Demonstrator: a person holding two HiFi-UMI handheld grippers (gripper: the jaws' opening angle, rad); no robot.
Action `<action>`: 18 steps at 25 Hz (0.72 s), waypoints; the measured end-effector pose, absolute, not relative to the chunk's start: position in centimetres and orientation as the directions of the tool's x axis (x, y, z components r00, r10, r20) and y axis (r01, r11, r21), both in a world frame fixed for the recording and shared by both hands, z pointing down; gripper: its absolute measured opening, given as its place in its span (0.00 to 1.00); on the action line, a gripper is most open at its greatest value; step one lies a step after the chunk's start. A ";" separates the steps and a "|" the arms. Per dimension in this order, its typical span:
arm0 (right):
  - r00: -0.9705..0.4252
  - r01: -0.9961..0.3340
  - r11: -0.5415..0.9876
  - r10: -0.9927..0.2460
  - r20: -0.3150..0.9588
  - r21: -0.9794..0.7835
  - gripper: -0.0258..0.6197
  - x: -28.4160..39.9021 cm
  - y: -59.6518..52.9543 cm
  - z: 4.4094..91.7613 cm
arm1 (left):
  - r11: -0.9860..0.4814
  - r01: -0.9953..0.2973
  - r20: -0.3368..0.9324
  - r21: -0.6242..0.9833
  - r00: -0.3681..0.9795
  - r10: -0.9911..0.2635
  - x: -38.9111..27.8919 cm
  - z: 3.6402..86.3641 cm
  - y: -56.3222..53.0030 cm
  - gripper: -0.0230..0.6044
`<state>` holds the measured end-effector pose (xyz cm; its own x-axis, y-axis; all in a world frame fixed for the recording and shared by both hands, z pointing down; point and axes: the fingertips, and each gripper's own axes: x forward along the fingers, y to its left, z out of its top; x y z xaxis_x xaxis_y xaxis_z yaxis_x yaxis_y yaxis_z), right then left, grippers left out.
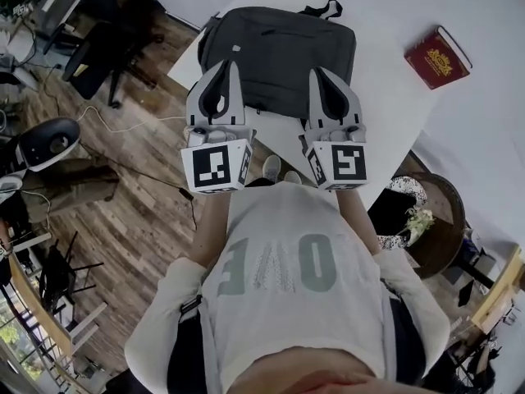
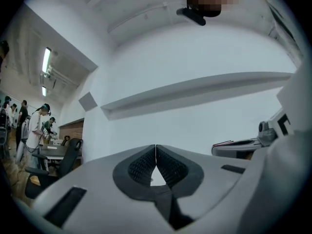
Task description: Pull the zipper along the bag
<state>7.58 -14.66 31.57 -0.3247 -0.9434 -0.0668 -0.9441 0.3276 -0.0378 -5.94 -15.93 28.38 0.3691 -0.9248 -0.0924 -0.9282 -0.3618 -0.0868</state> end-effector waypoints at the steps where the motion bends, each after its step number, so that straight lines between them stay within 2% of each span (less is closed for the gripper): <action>1: -0.321 -0.946 0.323 -0.944 -0.079 -0.014 0.08 7.8 -14.3 31.3 | -0.359 -0.929 -0.096 -0.083 0.366 -0.926 -5.9 28.4 -15.8 0.08; 15: -0.312 -0.950 0.311 -0.945 -0.094 0.034 0.08 8.7 -13.9 31.0 | -0.387 -0.918 -0.069 -0.090 0.394 -0.917 -5.0 28.9 -16.3 0.08; 18: -0.315 -0.949 0.313 -0.945 -0.084 0.037 0.08 8.7 -13.9 31.3 | -0.388 -0.920 -0.056 -0.052 0.390 -0.919 -5.4 29.4 -16.5 0.08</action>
